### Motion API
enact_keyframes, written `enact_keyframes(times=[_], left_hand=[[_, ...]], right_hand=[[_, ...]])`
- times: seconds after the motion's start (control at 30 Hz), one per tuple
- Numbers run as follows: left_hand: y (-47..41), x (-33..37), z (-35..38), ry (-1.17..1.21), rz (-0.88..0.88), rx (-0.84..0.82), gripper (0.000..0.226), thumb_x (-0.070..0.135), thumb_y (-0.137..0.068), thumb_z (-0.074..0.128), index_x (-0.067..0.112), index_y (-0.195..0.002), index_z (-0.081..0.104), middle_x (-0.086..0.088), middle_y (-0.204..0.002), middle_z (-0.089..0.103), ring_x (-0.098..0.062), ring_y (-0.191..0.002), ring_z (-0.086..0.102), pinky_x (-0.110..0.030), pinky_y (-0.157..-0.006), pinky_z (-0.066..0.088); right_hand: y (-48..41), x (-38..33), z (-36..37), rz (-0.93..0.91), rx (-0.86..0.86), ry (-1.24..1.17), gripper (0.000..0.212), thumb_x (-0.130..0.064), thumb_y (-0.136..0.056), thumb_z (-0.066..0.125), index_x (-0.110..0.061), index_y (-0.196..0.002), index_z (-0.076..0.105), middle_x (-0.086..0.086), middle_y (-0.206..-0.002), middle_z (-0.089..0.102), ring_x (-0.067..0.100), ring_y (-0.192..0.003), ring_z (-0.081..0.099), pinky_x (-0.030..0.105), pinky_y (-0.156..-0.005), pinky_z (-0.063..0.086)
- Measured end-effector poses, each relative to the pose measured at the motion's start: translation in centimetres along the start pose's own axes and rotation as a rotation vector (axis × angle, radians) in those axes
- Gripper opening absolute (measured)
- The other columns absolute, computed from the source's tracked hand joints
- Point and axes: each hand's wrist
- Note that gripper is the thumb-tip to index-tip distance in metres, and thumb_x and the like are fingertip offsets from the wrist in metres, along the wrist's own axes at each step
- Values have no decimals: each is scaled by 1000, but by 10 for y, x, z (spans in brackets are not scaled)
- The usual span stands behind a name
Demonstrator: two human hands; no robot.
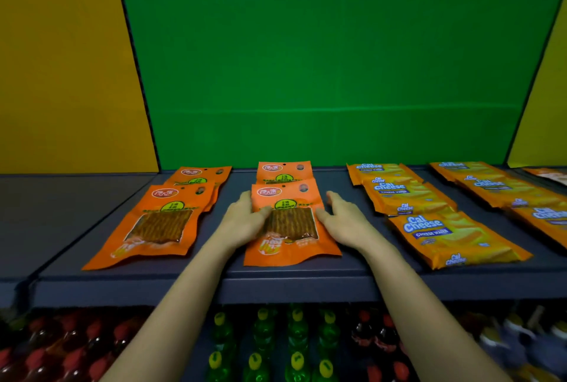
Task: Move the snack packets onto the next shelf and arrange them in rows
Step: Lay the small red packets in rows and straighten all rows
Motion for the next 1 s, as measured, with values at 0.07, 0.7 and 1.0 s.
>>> enact_keyframes(times=[0.07, 0.7, 1.0], left_hand=[[-11, -2, 0, 22, -31, -8, 46, 27, -94, 47, 9, -134, 35, -14, -137, 47, -30, -122, 48, -36, -97, 40], [-27, -4, 11, -222, 45, 41, 43, 27, -95, 45, 11, -134, 39, -10, -138, 48, -28, -128, 42, -38, -105, 32], [-21, -3, -24, 13, 161, 170, 47, 17, -93, 51, 5, -137, 39, -12, -144, 41, -24, -134, 36, -30, -108, 28]], right_hand=[[-3, 0, 4, 12, 24, -39, 52, -30, -98, 41, -8, -143, 28, 10, -145, 44, 28, -134, 38, 41, -110, 31], [-21, 8, 11, 33, 34, -83, 53, -30, -96, 43, -24, -146, 25, 8, -146, 41, 27, -131, 42, 47, -108, 36], [-15, -9, 4, -105, 199, -70, 46, -15, -95, 46, -9, -140, 37, 9, -147, 37, 25, -136, 34, 31, -110, 25]])
Point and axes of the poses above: each hand's wrist, its own y-axis away from the middle knuckle, its own z-axis out of the palm, x = y × z
